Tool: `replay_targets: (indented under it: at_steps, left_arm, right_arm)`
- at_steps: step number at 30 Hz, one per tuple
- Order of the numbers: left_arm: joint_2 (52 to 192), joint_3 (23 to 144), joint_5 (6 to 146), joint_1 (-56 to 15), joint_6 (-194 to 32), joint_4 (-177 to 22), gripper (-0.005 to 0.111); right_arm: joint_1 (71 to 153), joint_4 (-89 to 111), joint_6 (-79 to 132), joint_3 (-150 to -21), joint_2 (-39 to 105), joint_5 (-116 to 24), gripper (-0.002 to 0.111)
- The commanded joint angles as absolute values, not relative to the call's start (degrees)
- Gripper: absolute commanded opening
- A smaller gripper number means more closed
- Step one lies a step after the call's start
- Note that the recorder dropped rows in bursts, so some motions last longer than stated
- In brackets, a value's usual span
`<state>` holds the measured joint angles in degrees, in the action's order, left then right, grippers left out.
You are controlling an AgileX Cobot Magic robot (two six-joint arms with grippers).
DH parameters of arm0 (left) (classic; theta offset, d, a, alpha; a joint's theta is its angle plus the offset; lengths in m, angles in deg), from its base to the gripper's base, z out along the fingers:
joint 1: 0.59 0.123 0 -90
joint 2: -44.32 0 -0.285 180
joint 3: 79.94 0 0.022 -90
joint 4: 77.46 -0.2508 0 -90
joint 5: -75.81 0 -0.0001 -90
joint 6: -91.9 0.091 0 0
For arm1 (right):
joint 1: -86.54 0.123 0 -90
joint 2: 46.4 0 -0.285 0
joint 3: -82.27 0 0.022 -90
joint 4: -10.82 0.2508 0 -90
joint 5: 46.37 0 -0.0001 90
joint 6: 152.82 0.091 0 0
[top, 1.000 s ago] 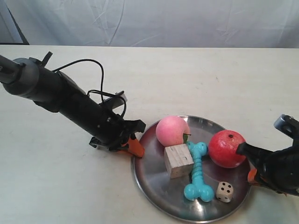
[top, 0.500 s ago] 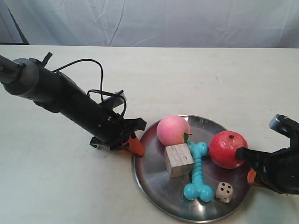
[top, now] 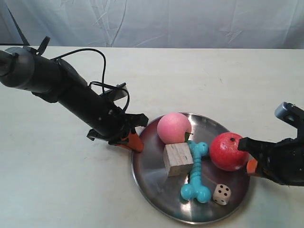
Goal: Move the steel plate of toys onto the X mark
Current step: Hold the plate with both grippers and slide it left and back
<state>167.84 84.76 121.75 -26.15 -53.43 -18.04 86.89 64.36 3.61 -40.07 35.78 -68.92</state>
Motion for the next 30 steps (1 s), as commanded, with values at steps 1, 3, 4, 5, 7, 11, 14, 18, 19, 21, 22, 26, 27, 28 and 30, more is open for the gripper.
replay_targets:
  at_steps: [1, 3, 4, 5, 7, 11, 14, 18, 19, 21, 22, 26, 27, 28, 30]
  left_arm:
    - [167.43, 85.25, 120.16, -26.42, -55.2, -20.78, 0.0]
    - [167.93, 85.25, 119.83, -26.42, -55.2, -20.94, 0.0]
    - [168.05, 85.25, 119.7, -26.42, -55.2, -21.21, 0.0]
    - [168.04, 85.25, 119.4, -26.42, -55.2, -21.21, 0.0]
    - [168.04, 85.25, 119.4, -26.42, -55.2, -21.21, 0.0]
    - [168.04, 85.25, 120.03, -26.42, -54.99, -21.74, 0.0]
    - [168.04, 85.25, 120.03, -26.42, -54.99, -21.75, 0.0]
    - [168.04, 85.25, 120.03, -26.42, -54.99, -21.75, 0.0]
    - [168.04, 85.25, 119.9, -26.42, -54.99, -21.74, 0.0]
    - [168.04, 85.25, 119.9, -26.42, -54.99, -21.74, 0.0]
    - [168.04, 85.25, 119.9, -26.42, -54.99, -21.74, 0.0]
    - [168.04, 85.25, 119.9, -26.42, -54.99, -21.74, 0.0]
    - [168.04, 85.25, 119.9, -26.42, -54.99, -21.74, 0.0]
    - [168.04, 85.25, 119.9, -26.42, -54.99, -21.74, 0.0]
    - [168.04, 85.25, 119.9, -26.42, -54.99, -21.86, 0.0]
  right_arm:
    - [86.54, 61.75, 6.34, -40.31, 35.8, -69.11, -0.001]
    - [86.54, 61.62, 6.48, -38.92, 36.68, -67.82, 0.001]
    - [86.54, 61.62, 6.48, -38.31, 37.19, -67.56, 0.005]
    - [86.54, 61.87, 6.48, -37.31, 38.49, -66.81, 0.017]
    - [86.54, 64.15, 6.48, -36.79, 39.94, -65.58, 0.033]
    - [86.62, 66.02, 6.36, -36.75, 42.32, -63.84, 0.043]
    - [86.62, 68.43, 6.36, -36.75, 43.55, -63.83, 0.025]
    - [86.62, 69.31, 4.68, -36.85, 46.58, -63.56, 0.018]
    - [86.62, 69.92, 4.67, -36.85, 47.5, -63.56, 0.02]
    - [86.62, 72.01, 4.0, -36.85, 49.16, -63.56, 0.027]
    - [86.62, 73.76, 2.63, -36.85, 49.95, -63.56, 0.03]
    - [86.62, 82.35, -6.04, -36.85, 50.8, -65.89, 0.029]
    - [86.62, 83.84, -7.45, -36.85, 50.7, -67.01, 0.025]
    - [86.62, 85.04, -8.33, -36.85, 50.69, -67.68, 0.02]
    - [86.62, 85.93, -8.35, -36.85, 50.69, -68.32, 0.01]
